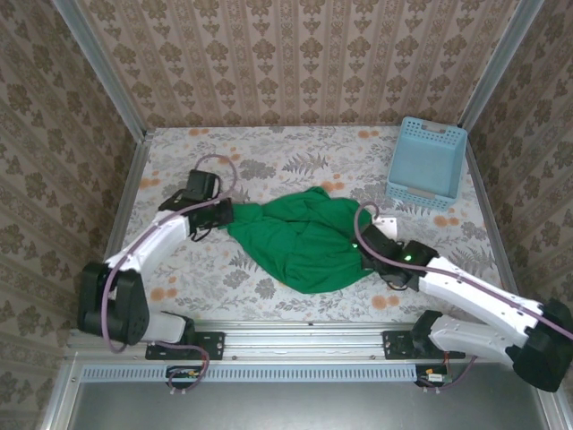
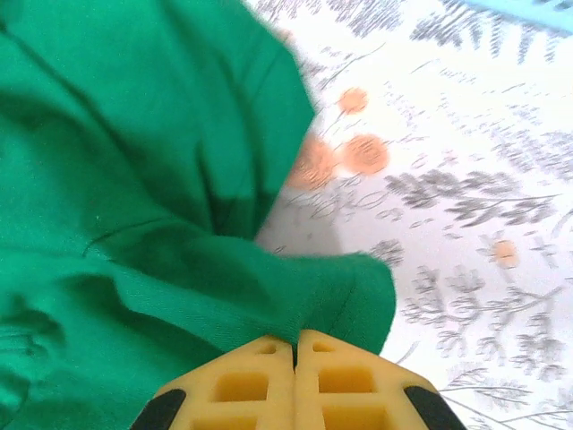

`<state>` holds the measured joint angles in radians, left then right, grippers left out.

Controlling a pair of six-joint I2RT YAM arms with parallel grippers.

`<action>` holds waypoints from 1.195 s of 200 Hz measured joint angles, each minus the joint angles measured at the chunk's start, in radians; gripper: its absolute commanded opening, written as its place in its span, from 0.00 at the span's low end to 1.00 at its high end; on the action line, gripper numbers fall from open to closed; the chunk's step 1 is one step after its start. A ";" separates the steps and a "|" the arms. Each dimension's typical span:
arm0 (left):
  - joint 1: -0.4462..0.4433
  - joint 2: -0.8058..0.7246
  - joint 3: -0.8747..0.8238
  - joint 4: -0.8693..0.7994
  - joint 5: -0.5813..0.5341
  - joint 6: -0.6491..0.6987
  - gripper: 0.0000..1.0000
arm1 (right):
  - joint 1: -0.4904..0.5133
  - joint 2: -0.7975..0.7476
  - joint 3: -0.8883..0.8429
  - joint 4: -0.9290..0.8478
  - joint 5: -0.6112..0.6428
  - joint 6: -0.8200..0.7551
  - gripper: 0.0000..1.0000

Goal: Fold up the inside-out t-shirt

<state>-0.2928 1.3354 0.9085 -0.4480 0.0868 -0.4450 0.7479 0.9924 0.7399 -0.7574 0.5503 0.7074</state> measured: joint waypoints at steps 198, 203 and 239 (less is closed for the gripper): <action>0.242 -0.267 -0.382 -0.031 0.043 -0.164 0.56 | -0.203 -0.119 -0.158 0.016 -0.178 0.002 0.53; 0.212 -0.298 -0.376 -0.050 0.011 -0.167 0.58 | -0.173 -0.122 -0.137 0.013 -0.163 -0.002 0.53; -0.069 -0.433 -0.270 -0.108 -0.129 -0.169 0.59 | 0.029 -0.078 -0.055 0.061 -0.129 -0.027 0.60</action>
<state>-0.3618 0.9028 0.6384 -0.5564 -0.0418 -0.6136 0.7765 0.9146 0.6846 -0.6960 0.4217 0.6804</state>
